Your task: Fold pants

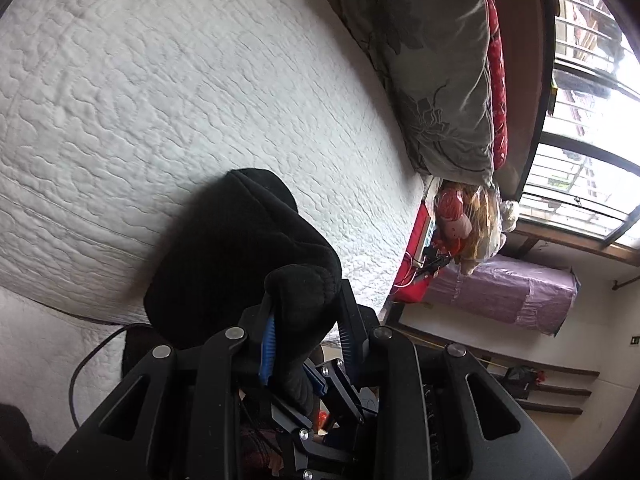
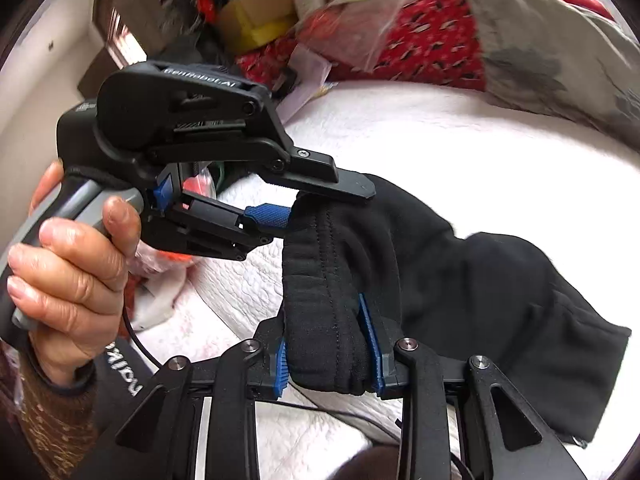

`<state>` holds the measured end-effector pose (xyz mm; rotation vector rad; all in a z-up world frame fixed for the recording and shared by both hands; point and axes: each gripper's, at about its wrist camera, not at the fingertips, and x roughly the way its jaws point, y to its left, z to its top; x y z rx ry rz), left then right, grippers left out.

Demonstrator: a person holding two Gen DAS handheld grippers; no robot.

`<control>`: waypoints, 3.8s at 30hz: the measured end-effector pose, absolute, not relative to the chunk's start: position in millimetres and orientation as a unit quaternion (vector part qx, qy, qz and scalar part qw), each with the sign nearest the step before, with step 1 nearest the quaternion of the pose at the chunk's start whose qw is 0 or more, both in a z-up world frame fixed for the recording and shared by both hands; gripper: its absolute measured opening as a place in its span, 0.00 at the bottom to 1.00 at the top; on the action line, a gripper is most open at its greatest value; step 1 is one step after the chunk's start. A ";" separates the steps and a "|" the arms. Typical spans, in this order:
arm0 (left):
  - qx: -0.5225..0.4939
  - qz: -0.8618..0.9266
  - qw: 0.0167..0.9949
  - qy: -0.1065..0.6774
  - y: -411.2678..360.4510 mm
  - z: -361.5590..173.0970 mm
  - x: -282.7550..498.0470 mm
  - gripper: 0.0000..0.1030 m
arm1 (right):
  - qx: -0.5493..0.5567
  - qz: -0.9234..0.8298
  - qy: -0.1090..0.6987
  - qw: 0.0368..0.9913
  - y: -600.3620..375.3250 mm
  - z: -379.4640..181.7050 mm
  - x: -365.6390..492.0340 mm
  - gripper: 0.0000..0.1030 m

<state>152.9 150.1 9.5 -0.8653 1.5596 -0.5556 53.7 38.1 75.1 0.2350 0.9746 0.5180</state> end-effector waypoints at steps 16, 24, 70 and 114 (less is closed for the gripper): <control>-0.212 -0.175 0.610 0.743 -66.9 -54.9 135.5 0.23 | 0.346 0.163 0.495 0.780 -179.0 5.0 25.5 0.31; -0.104 -0.132 0.662 0.730 -95.1 -47.3 126.3 0.30 | 0.445 0.173 0.511 0.715 -223.0 -52.6 26.8 0.36; -0.331 -0.098 0.702 0.623 56.6 -86.7 48.7 0.28 | 0.452 0.166 0.528 0.699 -243.1 -65.8 35.8 0.25; -0.219 -0.180 0.775 0.565 80.9 -25.8 85.6 0.69 | 0.367 0.178 0.455 0.791 -250.6 3.0 4.3 0.85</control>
